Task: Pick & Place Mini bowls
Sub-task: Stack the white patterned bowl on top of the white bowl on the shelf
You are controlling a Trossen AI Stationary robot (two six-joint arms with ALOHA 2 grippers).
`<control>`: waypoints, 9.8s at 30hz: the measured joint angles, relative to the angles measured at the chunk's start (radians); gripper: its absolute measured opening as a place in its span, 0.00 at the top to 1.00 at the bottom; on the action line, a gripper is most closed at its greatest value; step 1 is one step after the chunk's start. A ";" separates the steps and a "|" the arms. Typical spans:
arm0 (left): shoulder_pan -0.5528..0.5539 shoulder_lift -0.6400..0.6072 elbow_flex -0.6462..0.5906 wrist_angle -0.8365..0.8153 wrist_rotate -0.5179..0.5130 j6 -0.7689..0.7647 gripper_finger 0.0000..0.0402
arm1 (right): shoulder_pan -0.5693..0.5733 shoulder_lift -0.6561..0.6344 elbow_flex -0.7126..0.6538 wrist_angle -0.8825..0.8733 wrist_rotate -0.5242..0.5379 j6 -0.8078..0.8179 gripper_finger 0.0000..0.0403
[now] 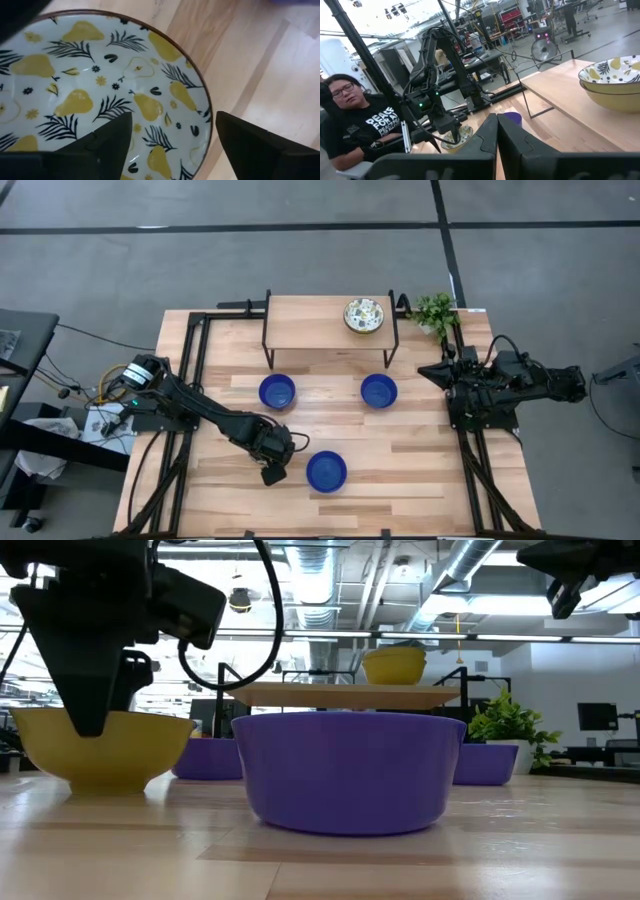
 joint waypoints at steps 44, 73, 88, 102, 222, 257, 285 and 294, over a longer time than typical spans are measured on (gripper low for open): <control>-0.001 -0.028 0.003 -0.038 -0.043 0.062 0.97 | 0.000 0.000 0.000 0.000 0.000 0.000 1.00; -0.086 -0.104 0.054 -0.052 -0.035 0.064 0.97 | 0.000 0.000 0.000 0.059 0.001 0.001 1.00; -0.044 -0.105 0.251 -0.135 -0.134 0.144 0.97 | 0.000 0.000 0.000 0.116 0.000 0.001 1.00; 0.056 -0.029 0.484 -0.130 -0.244 0.400 0.97 | 0.000 0.005 0.000 0.159 0.003 -0.036 1.00; -0.006 0.148 0.658 -0.469 -0.446 1.250 0.97 | 0.141 1.561 1.144 -0.589 -0.047 -1.544 0.84; -0.005 0.149 0.658 -0.434 -0.435 1.243 0.97 | 0.152 1.586 1.145 -0.556 -0.022 -1.541 0.87; -0.004 0.148 0.657 -0.414 -0.433 1.250 0.97 | 0.172 1.586 1.143 -0.561 -0.008 -1.518 1.00; 0.011 0.149 0.657 -0.396 -0.438 1.258 0.97 | 0.172 1.584 1.147 -0.617 0.005 -1.510 1.00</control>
